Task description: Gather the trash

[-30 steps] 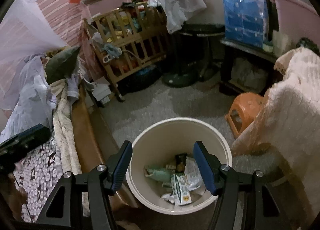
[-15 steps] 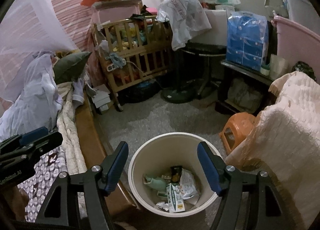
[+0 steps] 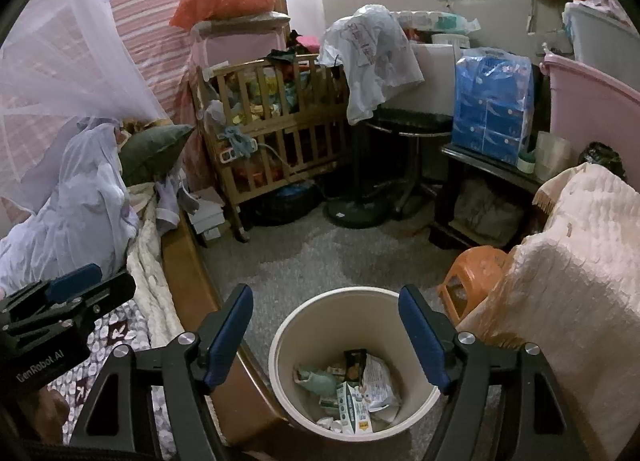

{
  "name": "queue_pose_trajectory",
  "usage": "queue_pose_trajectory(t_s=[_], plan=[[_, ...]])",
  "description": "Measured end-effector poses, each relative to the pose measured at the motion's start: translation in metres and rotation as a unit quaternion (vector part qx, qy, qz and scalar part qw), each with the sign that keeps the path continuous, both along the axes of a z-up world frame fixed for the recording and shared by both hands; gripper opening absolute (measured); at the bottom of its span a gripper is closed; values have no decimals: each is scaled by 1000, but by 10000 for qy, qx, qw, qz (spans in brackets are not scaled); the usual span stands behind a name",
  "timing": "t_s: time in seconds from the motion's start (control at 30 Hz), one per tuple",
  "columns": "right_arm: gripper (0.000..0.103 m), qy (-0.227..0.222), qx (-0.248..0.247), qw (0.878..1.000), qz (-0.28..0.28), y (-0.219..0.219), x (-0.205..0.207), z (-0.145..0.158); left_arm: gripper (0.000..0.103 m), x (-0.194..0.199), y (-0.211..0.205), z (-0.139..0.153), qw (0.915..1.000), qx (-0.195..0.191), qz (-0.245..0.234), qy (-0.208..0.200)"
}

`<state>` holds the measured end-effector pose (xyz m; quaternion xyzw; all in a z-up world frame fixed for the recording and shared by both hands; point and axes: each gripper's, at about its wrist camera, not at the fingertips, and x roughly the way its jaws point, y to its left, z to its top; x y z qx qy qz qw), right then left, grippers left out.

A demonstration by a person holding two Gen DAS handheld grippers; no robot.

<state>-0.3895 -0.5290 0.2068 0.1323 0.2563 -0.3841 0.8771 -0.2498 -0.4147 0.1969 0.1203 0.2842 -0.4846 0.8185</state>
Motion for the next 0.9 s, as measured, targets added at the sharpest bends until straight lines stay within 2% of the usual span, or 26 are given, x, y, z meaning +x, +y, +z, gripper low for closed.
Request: queue_pose_trajectory(t_s=[0.9], plan=[[74, 24, -30, 10000, -11, 0, 4, 4, 58, 5, 3, -2, 9999, -1, 141, -46]])
